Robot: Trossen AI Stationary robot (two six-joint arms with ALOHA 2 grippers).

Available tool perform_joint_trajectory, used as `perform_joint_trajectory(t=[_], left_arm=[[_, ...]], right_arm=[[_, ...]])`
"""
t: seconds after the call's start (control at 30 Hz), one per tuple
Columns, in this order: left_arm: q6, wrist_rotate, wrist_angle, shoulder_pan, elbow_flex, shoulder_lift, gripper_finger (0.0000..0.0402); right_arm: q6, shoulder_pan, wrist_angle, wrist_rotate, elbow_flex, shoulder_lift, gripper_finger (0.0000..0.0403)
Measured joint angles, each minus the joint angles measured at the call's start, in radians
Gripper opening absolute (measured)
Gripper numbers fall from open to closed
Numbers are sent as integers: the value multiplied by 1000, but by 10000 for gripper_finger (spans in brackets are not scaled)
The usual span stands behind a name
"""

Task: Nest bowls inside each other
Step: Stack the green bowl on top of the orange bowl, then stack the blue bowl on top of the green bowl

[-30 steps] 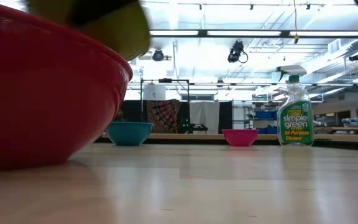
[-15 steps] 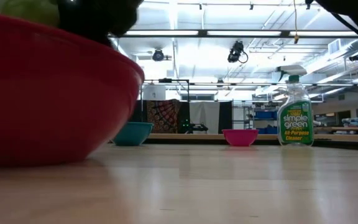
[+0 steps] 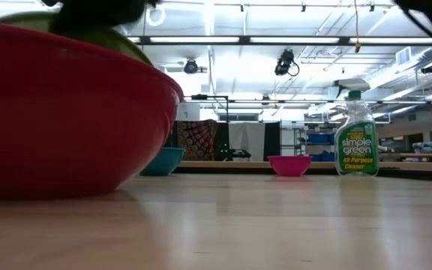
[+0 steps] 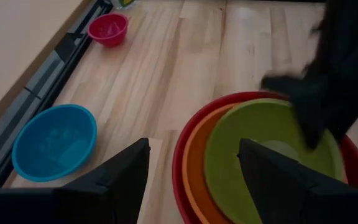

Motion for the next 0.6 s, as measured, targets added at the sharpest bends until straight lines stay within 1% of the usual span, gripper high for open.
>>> perform_joint_trajectory(t=[0.07,0.17,0.3,0.37,0.47,0.6], left_arm=[[0,0,0,0,0,0,251],[-1,0,-1,0,0,0,251],[-13,0,1,0,-1,0,251],[-25,3,-4,0,-5,0,251],[-36,28,-11,0,-6,0,251],[-53,35,-14,0,-6,0,251]], right_arm=[[19,14,-36,27,0,-43,205],[58,36,-145,98,-1,-91,207],[139,46,-301,247,-2,-149,202],[174,25,-341,262,0,-164,196],[205,-19,-422,265,-3,-153,186],[208,-82,-386,271,-54,-155,174]])
